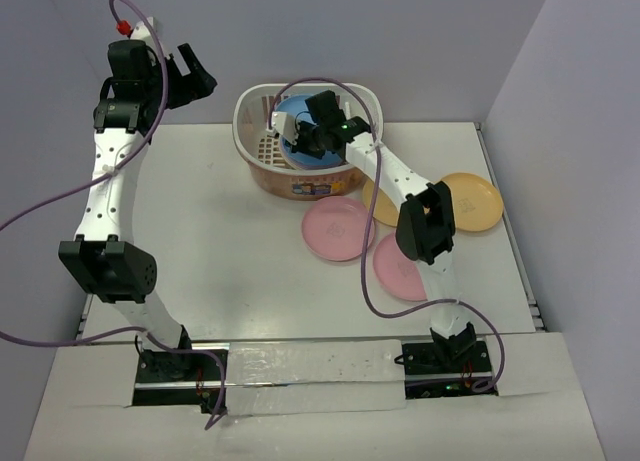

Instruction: Place the plates into the plastic bin on the countertop

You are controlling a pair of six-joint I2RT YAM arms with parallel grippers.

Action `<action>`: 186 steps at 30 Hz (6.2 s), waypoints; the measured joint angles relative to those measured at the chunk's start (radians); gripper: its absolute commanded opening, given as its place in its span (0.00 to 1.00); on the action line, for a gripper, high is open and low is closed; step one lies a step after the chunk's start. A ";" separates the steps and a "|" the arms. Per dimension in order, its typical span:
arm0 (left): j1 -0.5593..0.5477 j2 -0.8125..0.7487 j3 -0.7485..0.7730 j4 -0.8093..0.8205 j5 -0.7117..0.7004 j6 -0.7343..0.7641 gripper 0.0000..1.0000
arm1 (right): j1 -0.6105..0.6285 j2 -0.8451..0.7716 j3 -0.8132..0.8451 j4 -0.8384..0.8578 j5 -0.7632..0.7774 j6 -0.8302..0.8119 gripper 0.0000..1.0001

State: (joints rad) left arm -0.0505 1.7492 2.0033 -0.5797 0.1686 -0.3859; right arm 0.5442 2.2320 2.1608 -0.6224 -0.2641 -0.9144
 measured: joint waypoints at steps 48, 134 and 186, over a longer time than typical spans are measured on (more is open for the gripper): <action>-0.538 -0.095 -0.898 0.314 -0.042 -0.282 0.88 | -0.691 -0.843 -0.937 0.031 0.030 0.757 1.00; -0.165 0.449 0.263 0.110 -0.089 -0.026 0.00 | -0.785 -0.976 -0.883 -0.370 -0.329 0.415 0.00; -0.189 -0.170 -0.041 0.255 -0.288 0.073 0.99 | -0.294 0.063 0.123 0.108 0.056 1.093 0.98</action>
State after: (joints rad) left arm -0.2390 1.5792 1.9619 -0.3244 -0.1199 -0.3133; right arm 0.2505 2.2949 2.2837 -0.5146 -0.2081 0.1789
